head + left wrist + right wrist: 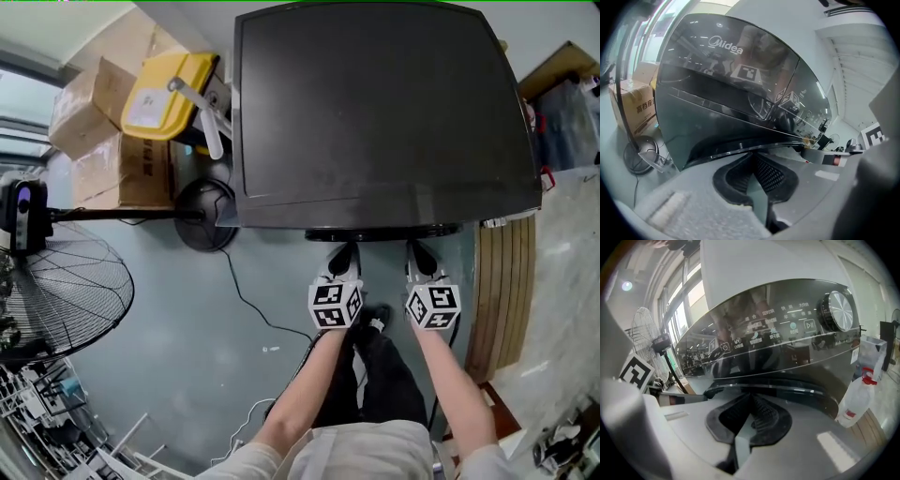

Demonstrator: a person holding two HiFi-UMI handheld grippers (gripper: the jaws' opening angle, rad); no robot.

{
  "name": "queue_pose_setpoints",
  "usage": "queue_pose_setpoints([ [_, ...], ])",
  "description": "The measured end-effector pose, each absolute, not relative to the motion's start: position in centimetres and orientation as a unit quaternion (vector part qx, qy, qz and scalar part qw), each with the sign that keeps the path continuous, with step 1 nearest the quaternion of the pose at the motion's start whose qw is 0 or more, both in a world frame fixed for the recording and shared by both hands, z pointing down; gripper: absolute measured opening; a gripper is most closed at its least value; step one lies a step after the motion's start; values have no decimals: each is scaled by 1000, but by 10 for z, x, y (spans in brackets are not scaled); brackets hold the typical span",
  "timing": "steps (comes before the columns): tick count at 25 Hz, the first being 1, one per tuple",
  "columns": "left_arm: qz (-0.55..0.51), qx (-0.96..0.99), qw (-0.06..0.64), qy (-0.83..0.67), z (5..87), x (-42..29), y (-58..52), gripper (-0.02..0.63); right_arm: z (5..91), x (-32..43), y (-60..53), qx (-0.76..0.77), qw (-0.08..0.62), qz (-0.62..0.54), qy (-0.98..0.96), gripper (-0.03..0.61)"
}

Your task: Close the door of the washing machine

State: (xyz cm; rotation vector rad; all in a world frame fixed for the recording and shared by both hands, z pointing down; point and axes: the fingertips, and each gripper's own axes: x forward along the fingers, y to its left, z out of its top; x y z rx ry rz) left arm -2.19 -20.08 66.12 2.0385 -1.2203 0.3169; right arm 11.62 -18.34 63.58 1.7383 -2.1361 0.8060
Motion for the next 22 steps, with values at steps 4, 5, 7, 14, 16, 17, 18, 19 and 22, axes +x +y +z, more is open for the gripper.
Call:
queue_pose_setpoints([
  [4,141,802,345,-467,663,-32,-196,11,640,106,-179,595,136,281,-740,5],
  [5,143,803,344,-465,664,-31,-197,10,640,107,-181,593,138,278,-743,3],
  [7,146,806,343,-460,663,-29,-199,8,641,110,-183,591,152,272,-744,3],
  [14,160,823,326,-438,611,-46,-168,6,626,99,-159,522,195,316,-768,3],
  [16,158,824,318,-442,592,-49,-160,6,608,102,-155,523,196,314,-768,3],
  [17,156,825,315,-443,582,-48,-155,6,597,103,-151,524,192,314,-768,3],
  [18,154,826,312,-443,573,-46,-148,6,586,104,-145,525,188,313,-768,3],
  [19,154,828,310,-441,564,-44,-140,6,575,103,-138,525,185,308,-771,3],
  [22,165,826,310,-441,548,-42,-121,6,546,89,-122,502,177,290,-796,3],
])
